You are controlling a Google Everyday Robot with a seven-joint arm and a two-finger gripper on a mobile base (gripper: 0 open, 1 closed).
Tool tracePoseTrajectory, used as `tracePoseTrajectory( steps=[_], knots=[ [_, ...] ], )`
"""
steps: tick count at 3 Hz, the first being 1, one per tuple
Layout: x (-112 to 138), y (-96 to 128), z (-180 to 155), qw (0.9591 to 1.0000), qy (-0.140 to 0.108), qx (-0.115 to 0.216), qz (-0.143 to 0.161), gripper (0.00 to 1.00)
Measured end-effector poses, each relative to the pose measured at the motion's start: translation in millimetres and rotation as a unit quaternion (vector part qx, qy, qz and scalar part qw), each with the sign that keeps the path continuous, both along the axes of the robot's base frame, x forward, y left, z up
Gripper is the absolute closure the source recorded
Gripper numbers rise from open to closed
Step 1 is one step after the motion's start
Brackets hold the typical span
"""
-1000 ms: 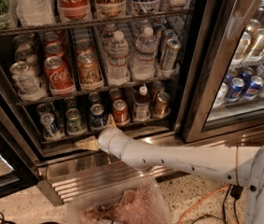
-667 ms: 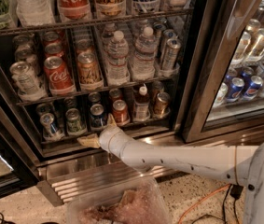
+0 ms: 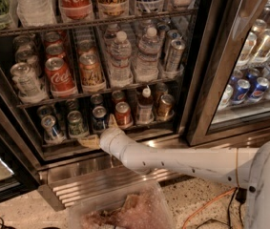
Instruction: Pick pepsi can from bottom shelf of fridge
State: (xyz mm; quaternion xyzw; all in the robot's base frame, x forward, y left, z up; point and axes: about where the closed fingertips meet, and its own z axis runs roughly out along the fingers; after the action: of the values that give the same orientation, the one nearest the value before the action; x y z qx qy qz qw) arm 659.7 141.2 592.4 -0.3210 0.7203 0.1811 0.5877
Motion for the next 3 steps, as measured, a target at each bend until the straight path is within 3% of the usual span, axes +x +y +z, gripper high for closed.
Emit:
tracePoseTrajectory(
  steps=[2,3],
  knots=[
    [10.8,2.9,6.0,0.9998,-0.016,0.006,-0.012,0.17],
    [17.6,-6.5,5.6,0.9991,-0.018,0.013,-0.035,0.19]
  ],
)
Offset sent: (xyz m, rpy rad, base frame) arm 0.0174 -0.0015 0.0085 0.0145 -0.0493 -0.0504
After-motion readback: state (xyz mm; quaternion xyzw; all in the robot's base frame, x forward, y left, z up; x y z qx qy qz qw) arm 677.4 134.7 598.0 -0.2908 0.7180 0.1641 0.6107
